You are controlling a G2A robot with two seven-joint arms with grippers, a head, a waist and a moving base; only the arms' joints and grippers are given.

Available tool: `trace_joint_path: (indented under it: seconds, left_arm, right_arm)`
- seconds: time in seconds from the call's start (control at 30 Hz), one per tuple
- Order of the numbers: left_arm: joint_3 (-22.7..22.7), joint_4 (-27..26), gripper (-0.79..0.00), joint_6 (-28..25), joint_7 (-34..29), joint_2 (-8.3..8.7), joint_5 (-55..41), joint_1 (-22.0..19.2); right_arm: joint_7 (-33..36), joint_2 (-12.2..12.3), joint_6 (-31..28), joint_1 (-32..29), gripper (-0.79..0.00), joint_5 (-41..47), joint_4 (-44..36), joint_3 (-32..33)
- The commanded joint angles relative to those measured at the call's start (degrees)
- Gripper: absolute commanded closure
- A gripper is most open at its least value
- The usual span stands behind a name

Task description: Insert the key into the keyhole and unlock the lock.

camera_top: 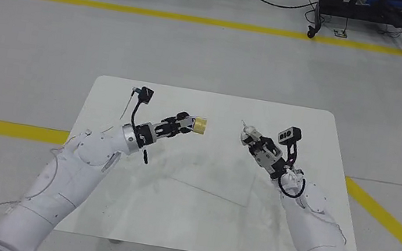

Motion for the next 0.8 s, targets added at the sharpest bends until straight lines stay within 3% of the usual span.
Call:
trace_joint_path:
  seconds: [0.0, 0.13, 0.77]
  left_arm:
    - [1.06, -0.61, 0.000, -2.59, 3.58, -0.64, 0.85, 0.54]
    - [2.73, -0.86, 0.000, -6.49, 5.38, -1.54, 2.10, 0.49]
    - [4.25, 4.83, 0.000, -7.75, 5.99, -3.83, 2.33, -2.29]
  right_arm:
    - [0.11, -0.80, 1.79, 1.44, 0.000, 2.15, 1.30, -1.32]
    - [-1.21, -2.09, 1.57, 3.72, 0.000, 3.03, 4.55, -3.12]
    - [4.39, -6.13, 0.56, 8.10, 0.000, 6.74, 10.90, -6.47]
